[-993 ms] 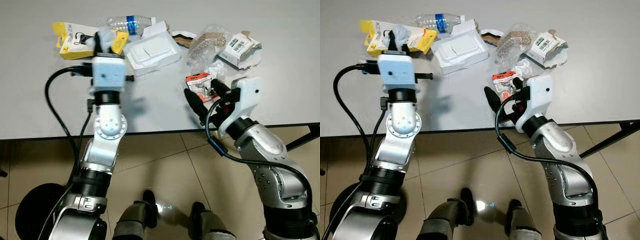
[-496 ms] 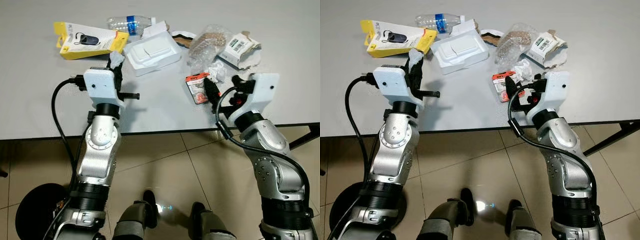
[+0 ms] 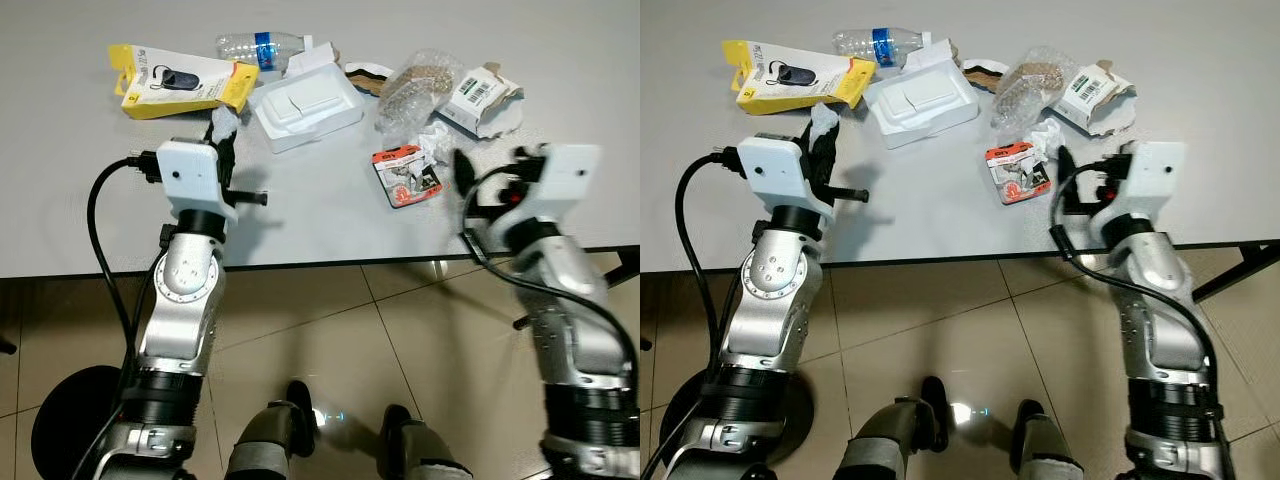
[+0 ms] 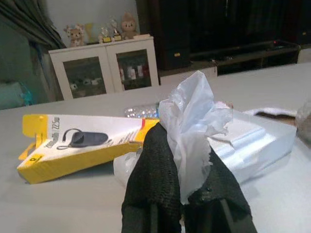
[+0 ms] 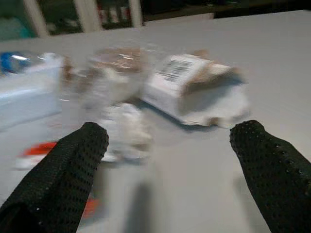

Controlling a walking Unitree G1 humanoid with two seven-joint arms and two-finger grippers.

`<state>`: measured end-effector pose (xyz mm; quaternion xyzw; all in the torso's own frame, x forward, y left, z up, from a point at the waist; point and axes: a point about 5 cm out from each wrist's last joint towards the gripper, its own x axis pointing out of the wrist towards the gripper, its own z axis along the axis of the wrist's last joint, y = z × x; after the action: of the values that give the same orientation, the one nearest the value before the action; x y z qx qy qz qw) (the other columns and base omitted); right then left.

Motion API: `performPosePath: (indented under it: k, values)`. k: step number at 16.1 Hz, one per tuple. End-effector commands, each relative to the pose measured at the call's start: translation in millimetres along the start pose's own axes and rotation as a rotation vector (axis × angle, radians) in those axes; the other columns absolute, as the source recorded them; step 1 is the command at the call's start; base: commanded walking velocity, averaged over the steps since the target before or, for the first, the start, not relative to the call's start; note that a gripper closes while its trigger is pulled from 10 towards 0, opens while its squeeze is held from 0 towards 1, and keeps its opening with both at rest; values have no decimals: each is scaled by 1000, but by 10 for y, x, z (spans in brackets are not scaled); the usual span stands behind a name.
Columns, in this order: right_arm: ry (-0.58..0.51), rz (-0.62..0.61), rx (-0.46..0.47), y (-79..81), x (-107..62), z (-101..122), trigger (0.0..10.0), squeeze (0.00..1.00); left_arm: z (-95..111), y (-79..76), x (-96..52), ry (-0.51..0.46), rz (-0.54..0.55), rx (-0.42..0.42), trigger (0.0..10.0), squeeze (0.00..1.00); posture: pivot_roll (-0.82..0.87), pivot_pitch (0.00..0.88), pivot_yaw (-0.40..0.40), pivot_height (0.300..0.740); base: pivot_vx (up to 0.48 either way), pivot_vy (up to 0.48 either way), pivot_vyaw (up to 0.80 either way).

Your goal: Picking trash to rubbish bin

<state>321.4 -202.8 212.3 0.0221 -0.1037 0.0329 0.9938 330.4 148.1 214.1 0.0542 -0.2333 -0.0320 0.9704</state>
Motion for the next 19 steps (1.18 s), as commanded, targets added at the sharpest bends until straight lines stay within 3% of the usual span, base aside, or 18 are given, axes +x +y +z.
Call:
performPosePath:
  k: [1,4,7,19]
  values:
    - [27,-40,-20,-119,-65,-99,10000,0,-118,39,-76,50,-15,18,10000,0,42,289,92,740,0,0,0]
    - [58,-88,-34,-298,-108,-211,10000,0,-307,136,-159,122,-17,67,10000,0,40,278,97,740,0,0,0]
    - [73,-99,-47,-345,-134,-294,10000,0,-418,151,-234,165,-20,100,10000,0,38,262,96,740,0,0,0]
    - [71,-100,-34,-346,-163,-383,10000,0,-405,141,-258,148,-21,104,10000,0,39,250,96,740,0,0,0]
